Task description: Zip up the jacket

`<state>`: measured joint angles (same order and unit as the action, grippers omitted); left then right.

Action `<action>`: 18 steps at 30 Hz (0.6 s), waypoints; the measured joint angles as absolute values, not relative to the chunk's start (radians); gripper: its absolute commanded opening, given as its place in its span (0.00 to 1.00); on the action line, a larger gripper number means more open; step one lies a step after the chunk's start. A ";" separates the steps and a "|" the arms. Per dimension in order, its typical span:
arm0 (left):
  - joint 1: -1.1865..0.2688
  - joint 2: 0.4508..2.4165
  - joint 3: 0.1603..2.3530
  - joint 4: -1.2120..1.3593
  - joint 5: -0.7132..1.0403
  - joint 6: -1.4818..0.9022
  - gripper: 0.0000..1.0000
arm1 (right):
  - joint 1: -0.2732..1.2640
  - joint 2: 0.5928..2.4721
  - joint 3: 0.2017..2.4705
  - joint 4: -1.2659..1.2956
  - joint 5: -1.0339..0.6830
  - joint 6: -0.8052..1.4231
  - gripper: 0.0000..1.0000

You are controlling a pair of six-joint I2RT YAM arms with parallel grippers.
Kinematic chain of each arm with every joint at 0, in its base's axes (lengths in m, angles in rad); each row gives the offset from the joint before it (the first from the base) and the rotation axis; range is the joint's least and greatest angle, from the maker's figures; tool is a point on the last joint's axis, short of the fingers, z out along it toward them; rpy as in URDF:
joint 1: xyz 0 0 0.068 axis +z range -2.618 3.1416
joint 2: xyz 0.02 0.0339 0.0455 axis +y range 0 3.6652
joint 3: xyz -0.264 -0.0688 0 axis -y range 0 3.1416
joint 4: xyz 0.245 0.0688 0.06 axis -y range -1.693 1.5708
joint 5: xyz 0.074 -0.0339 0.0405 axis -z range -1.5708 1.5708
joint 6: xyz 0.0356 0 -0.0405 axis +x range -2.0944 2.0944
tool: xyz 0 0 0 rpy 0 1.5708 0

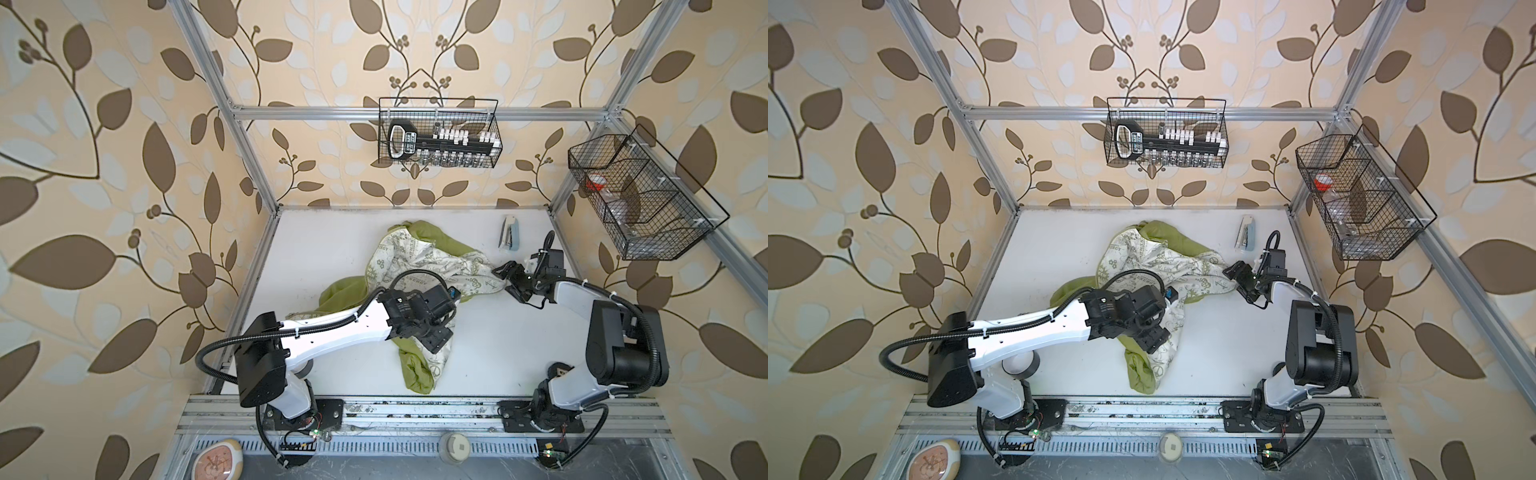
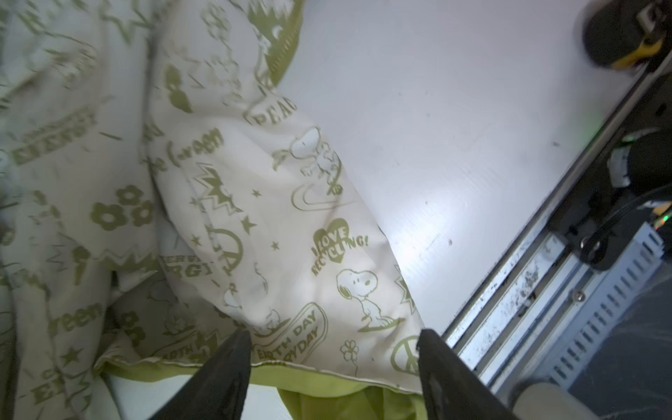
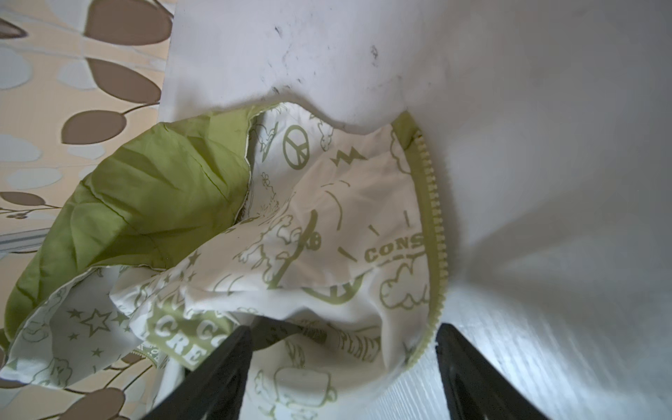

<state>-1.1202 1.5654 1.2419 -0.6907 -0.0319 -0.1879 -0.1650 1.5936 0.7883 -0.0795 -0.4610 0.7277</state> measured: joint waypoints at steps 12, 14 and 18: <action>-1.227 1.724 1.256 -0.723 0.029 -0.183 0.73 | -0.162 1.676 0.770 0.073 -0.508 0.797 0.40; -1.232 1.759 1.251 -0.743 0.030 -0.183 0.72 | -0.157 1.681 0.767 0.090 -0.517 0.816 0.31; -1.231 1.773 1.225 -0.768 0.026 -0.182 0.66 | -0.146 1.676 0.767 0.110 -0.533 0.843 0.15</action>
<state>-1.2308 1.7733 1.2255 -0.7677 0.0261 -0.1822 -0.1455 1.6764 0.7670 0.1101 -0.5327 0.8433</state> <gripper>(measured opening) 0.695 0.211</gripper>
